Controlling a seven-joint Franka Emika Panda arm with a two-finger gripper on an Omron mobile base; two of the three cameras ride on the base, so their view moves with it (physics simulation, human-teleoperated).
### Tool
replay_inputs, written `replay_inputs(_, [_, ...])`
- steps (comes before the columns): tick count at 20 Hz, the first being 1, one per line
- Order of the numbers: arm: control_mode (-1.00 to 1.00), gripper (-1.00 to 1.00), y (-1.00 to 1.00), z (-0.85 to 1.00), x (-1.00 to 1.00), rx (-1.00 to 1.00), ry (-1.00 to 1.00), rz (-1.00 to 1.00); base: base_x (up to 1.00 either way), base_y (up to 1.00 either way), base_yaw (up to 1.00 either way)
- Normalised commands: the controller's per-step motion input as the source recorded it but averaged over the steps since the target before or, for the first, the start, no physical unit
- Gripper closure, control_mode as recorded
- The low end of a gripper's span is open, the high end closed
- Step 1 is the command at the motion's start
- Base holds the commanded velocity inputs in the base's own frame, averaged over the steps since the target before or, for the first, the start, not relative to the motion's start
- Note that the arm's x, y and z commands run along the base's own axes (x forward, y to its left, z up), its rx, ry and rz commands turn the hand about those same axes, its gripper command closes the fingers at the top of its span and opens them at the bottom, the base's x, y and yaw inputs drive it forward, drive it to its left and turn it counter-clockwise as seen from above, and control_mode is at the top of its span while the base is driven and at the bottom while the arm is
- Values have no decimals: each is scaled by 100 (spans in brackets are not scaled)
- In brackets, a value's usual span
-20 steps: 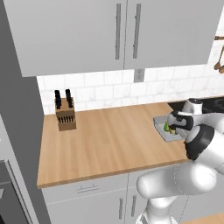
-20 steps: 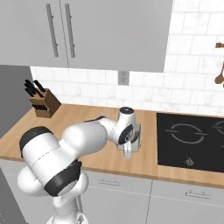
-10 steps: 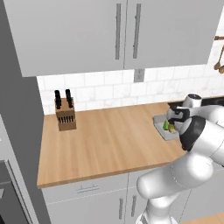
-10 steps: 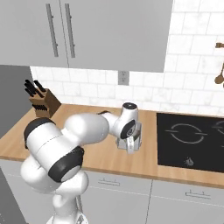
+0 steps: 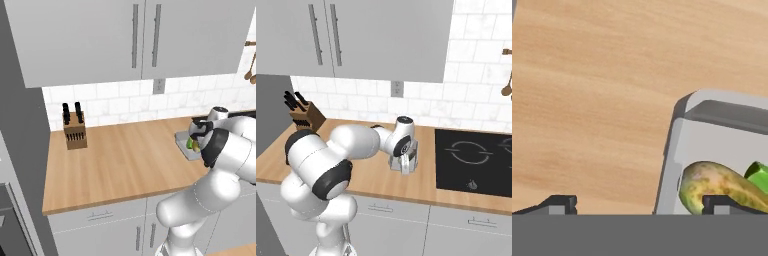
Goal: Take the meat container that has the steak and place it on the second highest rack of the freezer. Then take the vegetable container that has the lemon wedge and cucumber and place it on the highest rack of the freezer.
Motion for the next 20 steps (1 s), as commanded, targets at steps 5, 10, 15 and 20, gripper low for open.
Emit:
replay_inputs(5, [-100,-100,14,-27,0,-1,11,0,0,0,0])
replay_inputs(10, [-100,-100,3,-35,-3,0,6,0,0,0,0])
replay_inputs(15, [-100,-100,0,-25,-12,0,0,0,0,0,0])
replay_inputs(20, [-100,-100,2,-17,-6,0,0,0,0,0,0])
